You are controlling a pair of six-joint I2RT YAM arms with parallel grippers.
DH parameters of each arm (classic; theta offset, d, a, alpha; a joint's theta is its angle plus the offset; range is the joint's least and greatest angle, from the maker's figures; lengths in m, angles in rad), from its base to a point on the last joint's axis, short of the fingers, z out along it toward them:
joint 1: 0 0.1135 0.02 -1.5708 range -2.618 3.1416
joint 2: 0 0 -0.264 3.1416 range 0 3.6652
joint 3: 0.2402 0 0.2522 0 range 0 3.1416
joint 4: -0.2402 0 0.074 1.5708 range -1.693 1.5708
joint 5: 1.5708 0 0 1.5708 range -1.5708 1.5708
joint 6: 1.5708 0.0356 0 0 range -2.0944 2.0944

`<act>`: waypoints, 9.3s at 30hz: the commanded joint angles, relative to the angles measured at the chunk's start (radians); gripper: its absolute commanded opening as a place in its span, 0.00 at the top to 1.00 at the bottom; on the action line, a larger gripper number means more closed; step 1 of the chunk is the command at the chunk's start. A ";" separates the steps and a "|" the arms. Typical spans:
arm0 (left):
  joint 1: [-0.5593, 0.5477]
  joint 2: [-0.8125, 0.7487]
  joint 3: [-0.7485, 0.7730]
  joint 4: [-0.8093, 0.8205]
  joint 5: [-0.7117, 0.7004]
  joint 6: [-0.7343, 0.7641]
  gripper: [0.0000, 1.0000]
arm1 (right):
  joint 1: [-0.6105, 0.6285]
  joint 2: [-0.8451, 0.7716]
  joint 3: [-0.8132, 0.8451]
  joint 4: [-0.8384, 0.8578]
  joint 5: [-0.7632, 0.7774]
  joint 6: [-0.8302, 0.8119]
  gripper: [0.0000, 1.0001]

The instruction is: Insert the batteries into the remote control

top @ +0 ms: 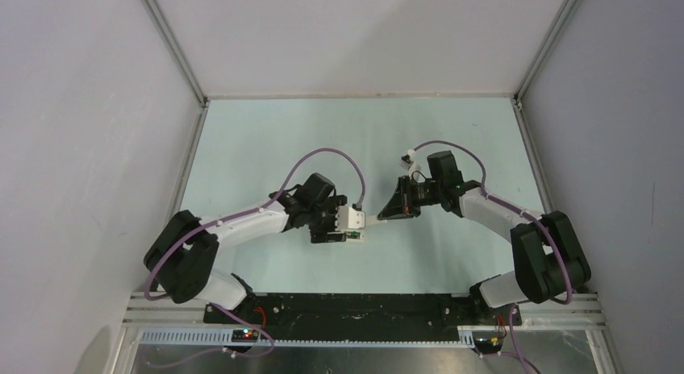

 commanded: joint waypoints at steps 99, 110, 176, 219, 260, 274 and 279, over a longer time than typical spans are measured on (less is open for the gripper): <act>-0.081 -0.148 0.181 -0.106 -0.039 -0.223 0.89 | 0.168 -0.014 0.229 -0.211 0.234 0.150 1.00; -0.080 -0.180 0.144 -0.107 0.017 -0.166 0.89 | 0.187 0.014 0.268 -0.271 0.269 0.089 1.00; -0.080 -0.167 0.153 -0.107 -0.028 -0.178 0.91 | 0.199 -0.054 0.341 -0.441 0.420 0.015 0.44; -0.080 -0.243 0.139 -0.114 -0.016 -0.180 0.94 | 0.159 -0.097 0.021 0.059 0.238 0.103 0.63; -0.081 -0.182 0.191 -0.129 -0.054 -0.167 1.00 | 0.160 -0.084 0.078 -0.003 0.254 0.112 0.35; -0.080 -0.180 0.189 -0.131 -0.046 -0.174 1.00 | 0.187 -0.042 0.098 0.078 0.256 0.135 0.23; -0.080 -0.182 0.187 -0.136 -0.026 -0.173 1.00 | 0.195 -0.016 0.100 0.100 0.290 0.146 0.27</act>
